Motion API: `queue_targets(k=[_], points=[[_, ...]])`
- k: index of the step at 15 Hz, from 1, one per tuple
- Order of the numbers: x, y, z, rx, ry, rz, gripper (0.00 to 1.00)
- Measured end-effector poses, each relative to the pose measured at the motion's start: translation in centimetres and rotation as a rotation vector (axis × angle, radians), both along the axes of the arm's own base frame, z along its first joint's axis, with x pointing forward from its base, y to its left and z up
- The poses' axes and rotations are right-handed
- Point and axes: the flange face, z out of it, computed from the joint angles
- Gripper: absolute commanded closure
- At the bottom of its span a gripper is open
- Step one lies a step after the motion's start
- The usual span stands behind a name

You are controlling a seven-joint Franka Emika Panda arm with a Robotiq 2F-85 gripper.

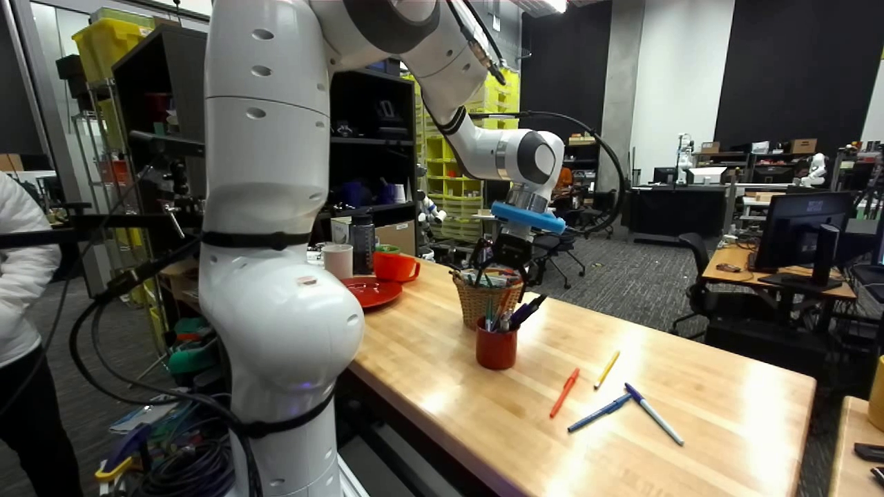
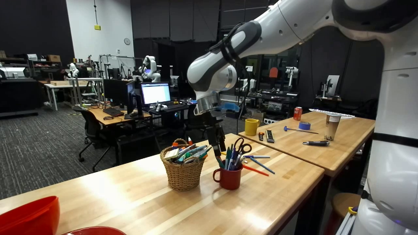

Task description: Move one pen from the cup to the table

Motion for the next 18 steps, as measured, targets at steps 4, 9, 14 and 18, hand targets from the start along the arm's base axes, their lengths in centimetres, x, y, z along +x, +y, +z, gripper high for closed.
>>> queue_targets(k=[4, 9, 14, 18], points=[[0.31, 0.05, 0.30, 0.001, -0.008, 0.000, 0.54], [0.58, 0.18, 0.73, 0.002, -0.018, 0.002, 0.92], [0.66, 0.27, 0.87, 0.002, -0.022, 0.003, 1.00], [0.67, 0.25, 0.88, 0.001, -0.022, -0.001, 0.63]])
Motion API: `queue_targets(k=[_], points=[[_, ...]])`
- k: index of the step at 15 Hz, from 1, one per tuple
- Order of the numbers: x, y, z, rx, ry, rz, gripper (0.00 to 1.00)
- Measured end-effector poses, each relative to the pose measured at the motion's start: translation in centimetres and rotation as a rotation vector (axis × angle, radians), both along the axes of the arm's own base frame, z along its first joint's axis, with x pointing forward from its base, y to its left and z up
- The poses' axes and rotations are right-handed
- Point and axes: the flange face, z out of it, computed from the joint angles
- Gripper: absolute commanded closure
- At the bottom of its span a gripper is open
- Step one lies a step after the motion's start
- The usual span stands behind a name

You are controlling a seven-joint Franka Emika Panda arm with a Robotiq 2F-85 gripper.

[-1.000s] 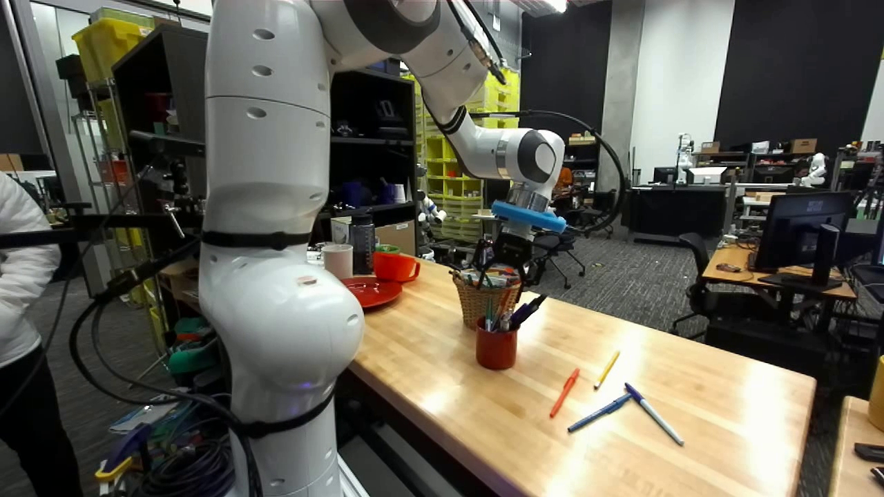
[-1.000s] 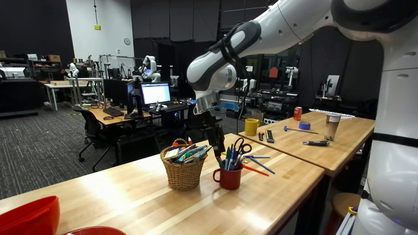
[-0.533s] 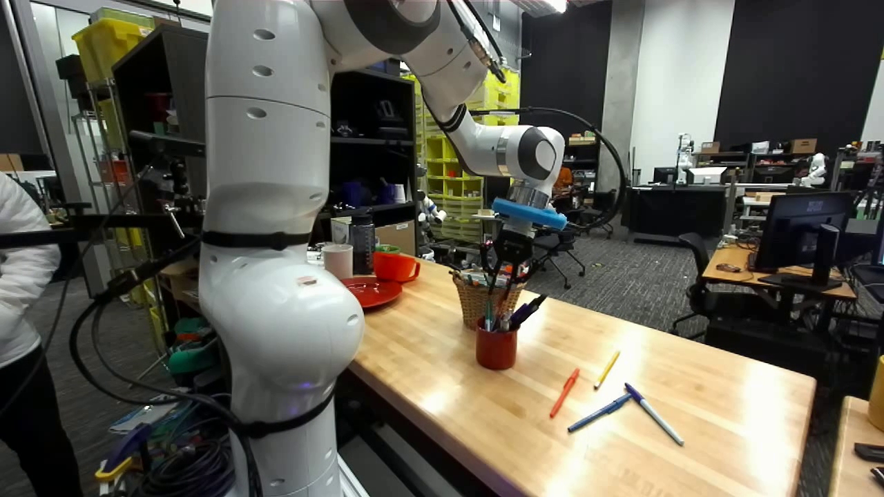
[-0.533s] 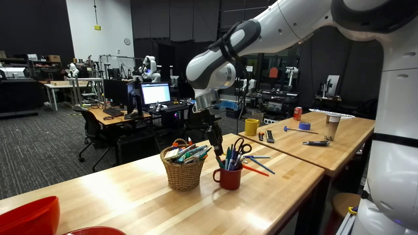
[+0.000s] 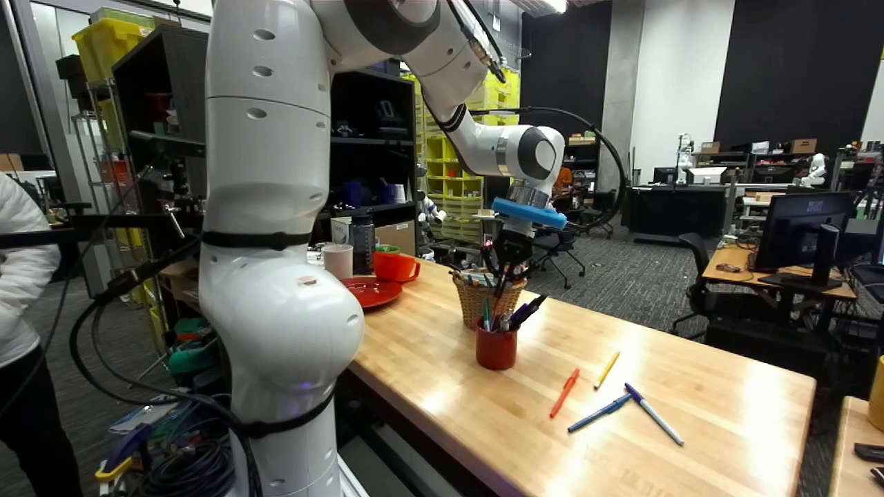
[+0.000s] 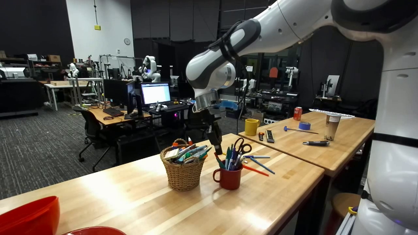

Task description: Move one pen from the cup to the table

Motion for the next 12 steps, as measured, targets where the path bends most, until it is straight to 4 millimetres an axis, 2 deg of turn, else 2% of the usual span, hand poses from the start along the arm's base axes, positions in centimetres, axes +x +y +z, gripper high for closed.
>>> queue_targets(k=[8, 10, 11, 12], points=[[0.0, 0.7, -0.2, 0.001, 0.003, 0.013, 0.09], [0.0, 1.2, -0.3, 0.001, 0.005, 0.021, 0.00], [0.0, 1.3, -0.3, 0.001, 0.005, 0.025, 0.39], [0.0, 1.5, -0.3, 0.001, 0.006, 0.026, 0.35]])
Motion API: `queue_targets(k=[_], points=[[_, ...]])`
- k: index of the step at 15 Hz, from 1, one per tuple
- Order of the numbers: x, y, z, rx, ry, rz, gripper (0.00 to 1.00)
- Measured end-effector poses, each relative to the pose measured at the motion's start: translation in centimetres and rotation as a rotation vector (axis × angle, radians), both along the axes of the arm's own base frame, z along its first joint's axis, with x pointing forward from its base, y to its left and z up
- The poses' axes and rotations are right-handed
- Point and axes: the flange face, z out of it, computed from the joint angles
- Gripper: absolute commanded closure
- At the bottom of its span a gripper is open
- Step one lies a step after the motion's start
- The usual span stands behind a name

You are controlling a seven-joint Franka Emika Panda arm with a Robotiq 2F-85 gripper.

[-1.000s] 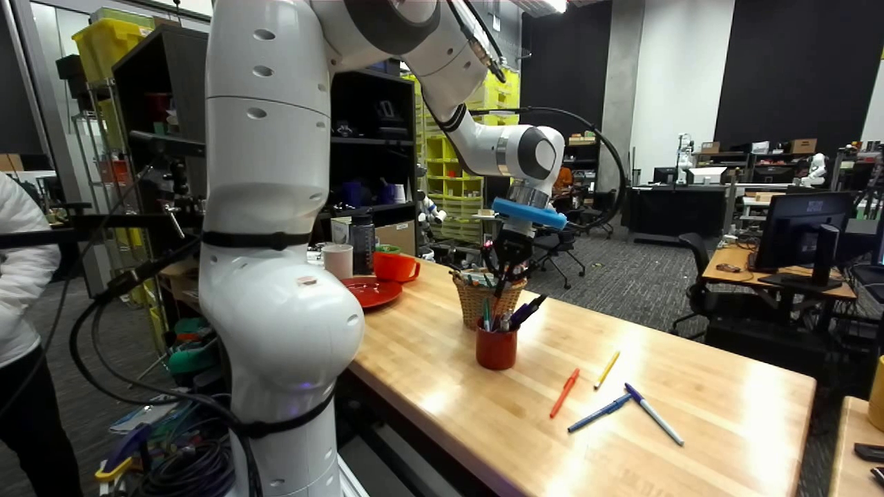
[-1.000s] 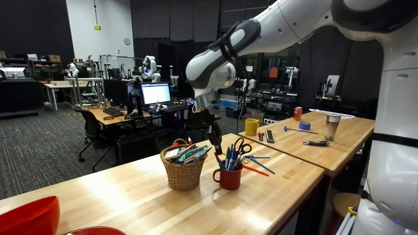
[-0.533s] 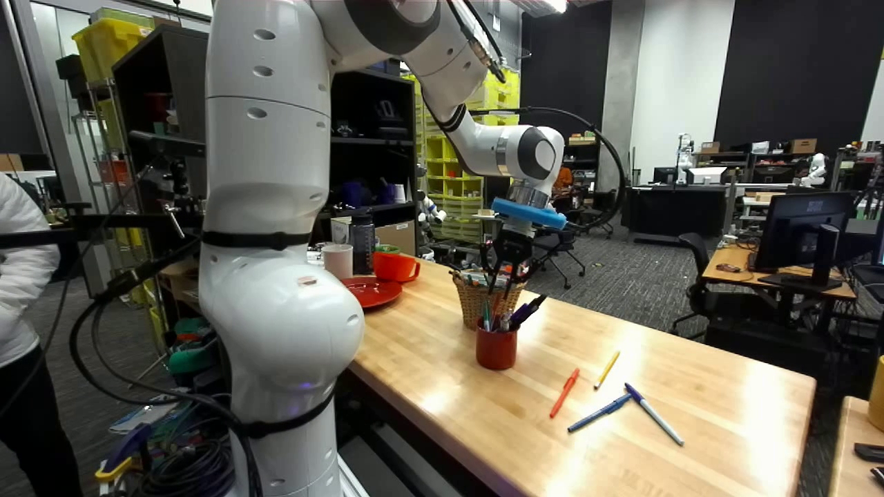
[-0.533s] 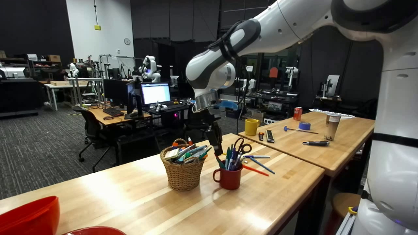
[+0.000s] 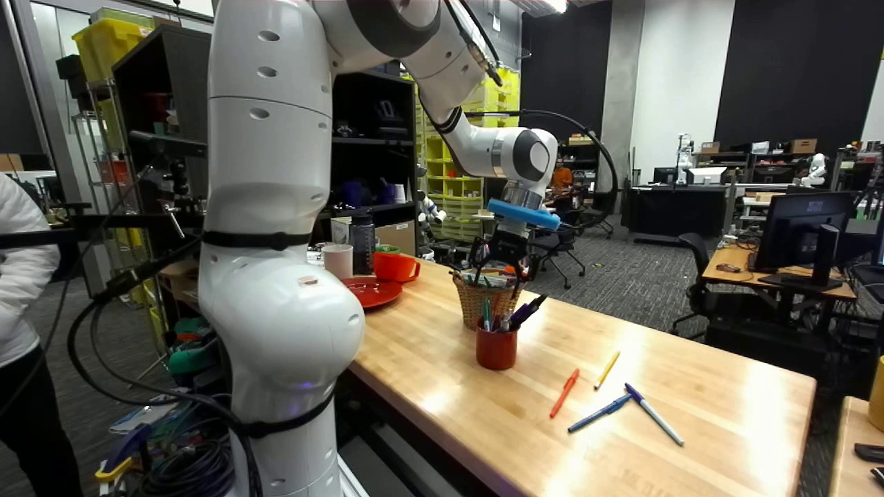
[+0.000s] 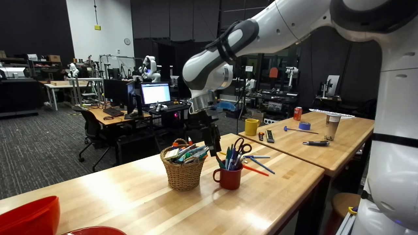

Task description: Move one pen from the cup to the table

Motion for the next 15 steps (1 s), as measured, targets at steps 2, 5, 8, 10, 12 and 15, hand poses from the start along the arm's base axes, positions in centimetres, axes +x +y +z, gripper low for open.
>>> queue_targets(k=[2, 5, 8, 10, 12, 15], points=[[0.1, 0.0, -0.1, 0.001, 0.000, -0.001, 0.40], [0.3, -0.4, 0.0, 0.003, -0.001, -0.010, 0.64], [0.4, -0.8, 0.0, 0.006, -0.002, -0.020, 0.87], [0.4, -1.0, 0.0, 0.008, -0.002, -0.025, 0.99], [0.4, -1.0, 0.1, 0.011, -0.002, -0.029, 1.00], [0.5, -1.3, 0.1, 0.015, -0.005, -0.038, 0.97]])
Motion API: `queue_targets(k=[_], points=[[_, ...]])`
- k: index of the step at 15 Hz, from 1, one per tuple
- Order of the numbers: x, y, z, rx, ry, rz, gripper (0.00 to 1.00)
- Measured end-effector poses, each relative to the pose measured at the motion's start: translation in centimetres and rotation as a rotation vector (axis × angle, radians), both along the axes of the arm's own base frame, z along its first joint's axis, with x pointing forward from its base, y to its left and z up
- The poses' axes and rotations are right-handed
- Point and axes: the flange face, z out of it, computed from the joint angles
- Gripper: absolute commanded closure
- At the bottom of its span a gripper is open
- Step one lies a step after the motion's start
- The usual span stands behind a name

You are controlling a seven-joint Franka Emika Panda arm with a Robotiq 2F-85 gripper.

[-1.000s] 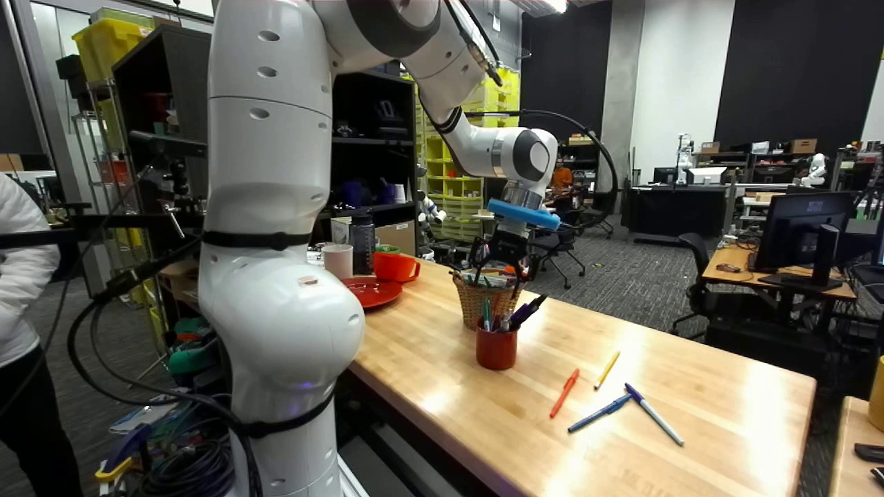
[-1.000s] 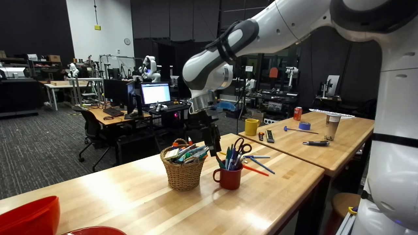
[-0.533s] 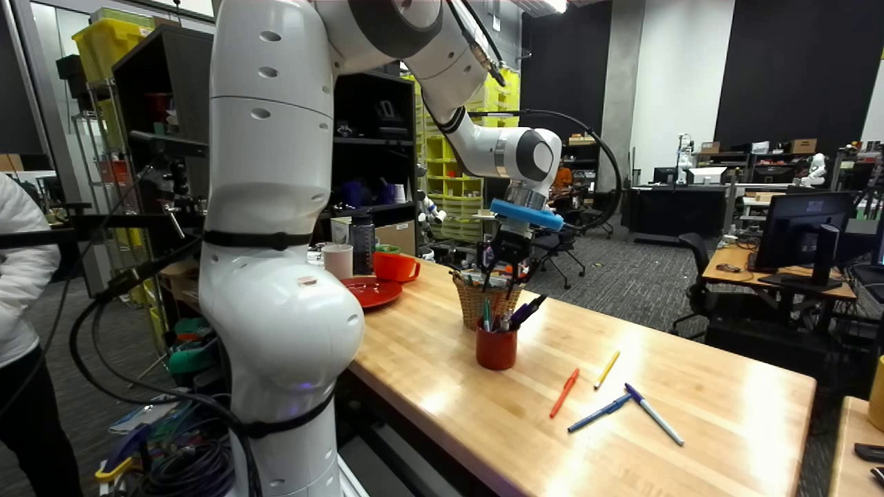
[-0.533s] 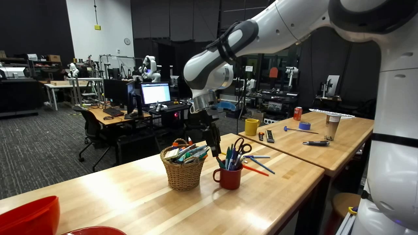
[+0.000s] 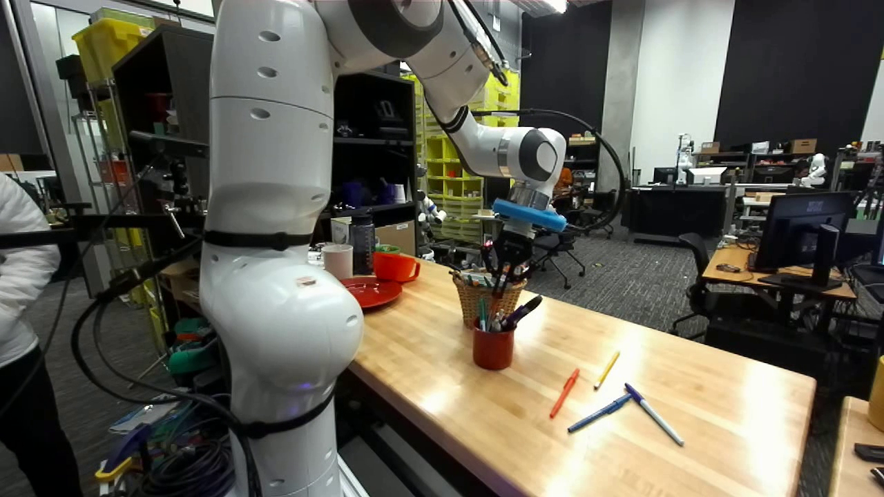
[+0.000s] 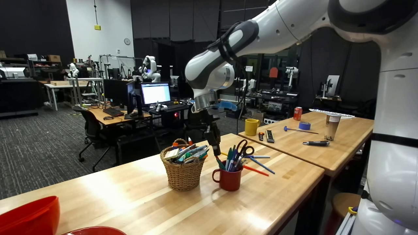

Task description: Move one pen from the cup to the table

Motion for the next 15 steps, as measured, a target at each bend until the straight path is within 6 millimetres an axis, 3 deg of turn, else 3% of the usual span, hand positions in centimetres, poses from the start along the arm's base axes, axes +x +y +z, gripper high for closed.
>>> queue_targets(k=[4, 7, 10, 14, 15], points=[[0.1, -0.4, 0.3, 0.002, -0.006, -0.011, 0.97], [0.1, -0.8, 1.7, 0.002, -0.034, -0.018, 0.97], [-0.1, -0.9, 4.8, -0.003, -0.095, -0.027, 0.97], [-0.9, -1.0, 10.7, -0.029, -0.199, -0.060, 0.97], [-1.1, -1.2, 12.2, -0.045, -0.225, -0.072, 0.90]])
